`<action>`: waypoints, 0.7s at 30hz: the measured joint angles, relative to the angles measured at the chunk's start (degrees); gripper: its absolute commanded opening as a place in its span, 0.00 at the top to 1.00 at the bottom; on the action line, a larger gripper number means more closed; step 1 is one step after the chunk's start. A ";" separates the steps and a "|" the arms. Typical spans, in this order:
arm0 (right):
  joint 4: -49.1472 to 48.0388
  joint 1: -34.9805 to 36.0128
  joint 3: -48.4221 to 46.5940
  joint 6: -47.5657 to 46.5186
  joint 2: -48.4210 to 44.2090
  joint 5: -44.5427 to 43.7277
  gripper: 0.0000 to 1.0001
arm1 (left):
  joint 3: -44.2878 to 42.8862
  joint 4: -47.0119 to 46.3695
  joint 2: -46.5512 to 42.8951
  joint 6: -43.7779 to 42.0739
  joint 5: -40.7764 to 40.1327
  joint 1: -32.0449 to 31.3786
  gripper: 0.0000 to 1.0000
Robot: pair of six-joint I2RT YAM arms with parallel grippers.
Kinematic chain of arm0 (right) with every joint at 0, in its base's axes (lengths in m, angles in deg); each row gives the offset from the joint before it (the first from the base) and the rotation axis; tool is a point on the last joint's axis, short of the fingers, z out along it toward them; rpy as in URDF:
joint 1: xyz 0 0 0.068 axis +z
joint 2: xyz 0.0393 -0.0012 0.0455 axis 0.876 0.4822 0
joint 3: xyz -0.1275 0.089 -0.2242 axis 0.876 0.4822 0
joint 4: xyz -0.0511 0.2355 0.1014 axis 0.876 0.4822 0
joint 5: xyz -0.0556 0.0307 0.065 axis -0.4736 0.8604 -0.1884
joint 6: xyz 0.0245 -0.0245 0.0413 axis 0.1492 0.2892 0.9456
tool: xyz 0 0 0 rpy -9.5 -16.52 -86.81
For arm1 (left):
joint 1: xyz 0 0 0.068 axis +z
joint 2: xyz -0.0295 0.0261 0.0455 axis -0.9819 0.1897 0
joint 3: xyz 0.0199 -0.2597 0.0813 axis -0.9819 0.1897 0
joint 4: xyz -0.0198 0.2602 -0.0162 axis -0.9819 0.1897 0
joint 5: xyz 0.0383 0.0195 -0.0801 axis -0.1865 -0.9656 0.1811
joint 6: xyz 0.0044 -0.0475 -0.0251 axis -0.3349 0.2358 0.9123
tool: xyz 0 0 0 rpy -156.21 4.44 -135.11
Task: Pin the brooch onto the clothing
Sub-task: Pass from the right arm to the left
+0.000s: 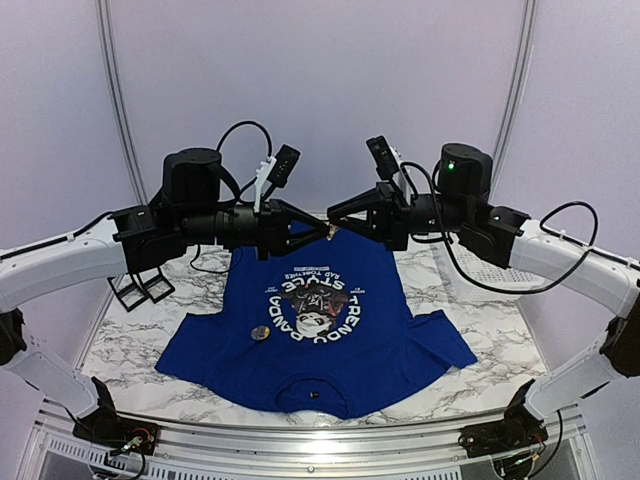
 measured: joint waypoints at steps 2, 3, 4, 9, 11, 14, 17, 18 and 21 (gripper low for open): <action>0.02 0.15 0.02 -0.15 0.00 -0.28 1.00 | 0.00 -0.04 0.24 0.11 -0.07 0.00 0.96; 0.04 0.20 0.00 -0.24 0.00 -0.44 1.00 | 0.00 -0.17 0.26 0.15 -0.09 0.00 1.00; 0.09 0.20 0.00 -0.31 0.00 -0.63 1.00 | 0.00 -0.42 0.26 0.22 -0.15 -0.04 1.00; 0.31 0.20 -0.02 -1.11 0.00 -1.01 1.00 | 0.59 -1.57 0.17 0.83 -0.20 -0.02 1.00; 0.44 0.22 -0.04 -1.11 0.00 -1.16 0.80 | 1.36 -2.62 -0.02 1.05 -0.24 -0.04 1.00; 0.57 0.20 -0.07 -0.70 0.00 -1.79 0.56 | 2.91 -3.89 -0.63 1.36 -0.98 -0.04 1.00; -0.92 -1.07 0.11 1.18 -0.46 -1.33 0.44 | 4.22 -4.83 -1.29 1.46 -2.78 -0.15 1.00; -2.56 -2.03 0.59 2.27 -1.07 -0.74 0.42 | 4.79 -5.31 -1.62 1.42 -3.61 -0.33 1.00; -9.05 -5.77 4.09 5.64 -4.31 0.39 0.40 | 7.56 -8.09 -3.21 1.27 -6.12 -1.40 1.00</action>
